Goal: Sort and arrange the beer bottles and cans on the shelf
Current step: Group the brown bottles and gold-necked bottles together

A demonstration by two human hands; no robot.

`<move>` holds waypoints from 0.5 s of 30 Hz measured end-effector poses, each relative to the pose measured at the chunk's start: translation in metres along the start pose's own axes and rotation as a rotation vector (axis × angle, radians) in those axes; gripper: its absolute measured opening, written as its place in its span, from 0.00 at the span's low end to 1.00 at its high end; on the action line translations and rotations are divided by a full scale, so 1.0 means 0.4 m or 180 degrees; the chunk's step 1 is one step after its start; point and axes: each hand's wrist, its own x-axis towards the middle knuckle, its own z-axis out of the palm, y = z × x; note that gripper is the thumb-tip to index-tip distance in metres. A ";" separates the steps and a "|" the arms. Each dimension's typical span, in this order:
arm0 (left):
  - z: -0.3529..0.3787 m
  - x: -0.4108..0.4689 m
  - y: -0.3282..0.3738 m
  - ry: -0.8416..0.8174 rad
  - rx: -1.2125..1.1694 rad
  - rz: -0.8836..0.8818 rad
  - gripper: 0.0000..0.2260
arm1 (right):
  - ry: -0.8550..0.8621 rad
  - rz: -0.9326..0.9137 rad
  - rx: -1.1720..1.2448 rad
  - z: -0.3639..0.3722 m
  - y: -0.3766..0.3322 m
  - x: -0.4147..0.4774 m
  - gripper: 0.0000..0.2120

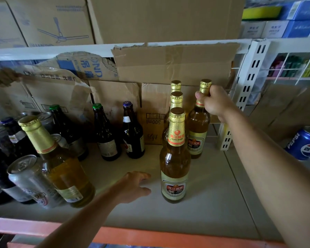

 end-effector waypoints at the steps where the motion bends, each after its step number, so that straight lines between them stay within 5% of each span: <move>1: 0.000 -0.002 -0.001 0.0014 -0.0005 0.0004 0.28 | -0.0029 0.0004 0.0000 -0.001 0.000 0.000 0.11; 11: -0.009 -0.031 -0.004 -0.0036 -0.0109 -0.0040 0.27 | 0.0047 0.0064 -0.0056 0.008 0.015 0.000 0.11; 15: -0.018 -0.053 0.037 -0.0081 -0.1098 0.0184 0.32 | 0.0340 -0.0062 -0.0115 0.018 0.038 -0.018 0.13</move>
